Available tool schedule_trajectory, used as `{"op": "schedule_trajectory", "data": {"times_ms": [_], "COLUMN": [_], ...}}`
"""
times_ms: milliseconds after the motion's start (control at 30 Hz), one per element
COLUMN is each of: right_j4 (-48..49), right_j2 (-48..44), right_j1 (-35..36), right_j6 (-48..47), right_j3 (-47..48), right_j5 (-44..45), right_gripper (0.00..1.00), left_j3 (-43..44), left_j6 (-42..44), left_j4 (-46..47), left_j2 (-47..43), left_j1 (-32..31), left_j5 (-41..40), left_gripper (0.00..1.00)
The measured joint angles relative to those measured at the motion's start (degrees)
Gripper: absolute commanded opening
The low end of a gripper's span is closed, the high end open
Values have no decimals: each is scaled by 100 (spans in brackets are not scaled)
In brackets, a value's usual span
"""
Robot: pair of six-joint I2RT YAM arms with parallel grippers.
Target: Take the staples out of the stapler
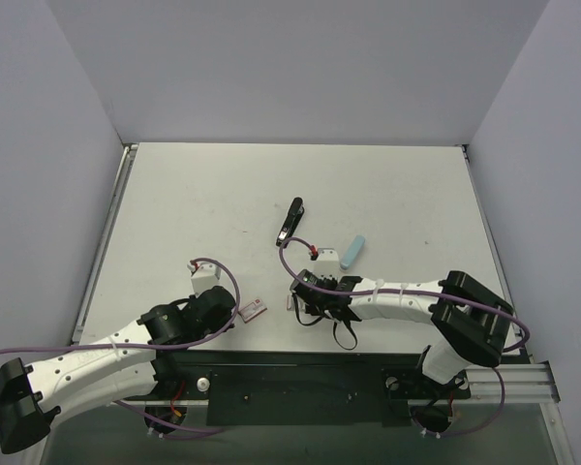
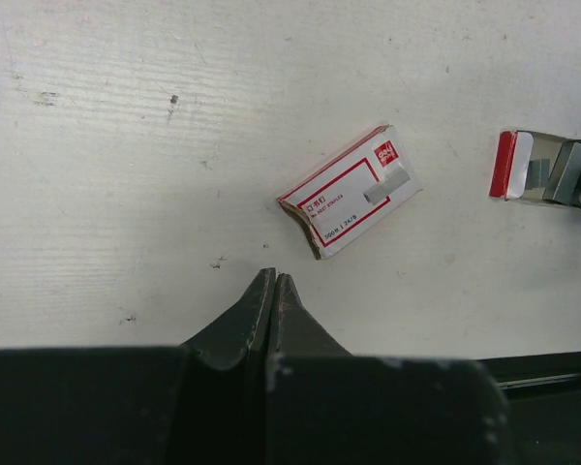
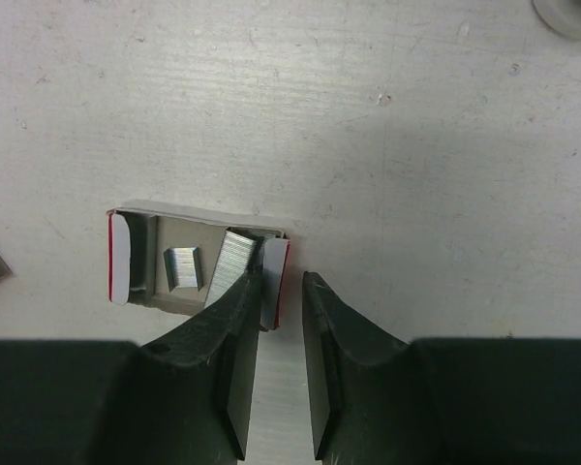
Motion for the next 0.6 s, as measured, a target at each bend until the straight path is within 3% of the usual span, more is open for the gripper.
{"op": "schedule_trajectory", "data": {"times_ms": [600], "right_j4": [37], "right_j2": [289], "right_j1": [0], "right_j6": [-129], "right_j3": [240], "right_j5": [2], "right_gripper": [18], "left_j3": [0], "left_j6": [79], "left_j4": [9], "left_j2": [46], "left_j1": [0], "left_j5": [0], "left_gripper": [0]}}
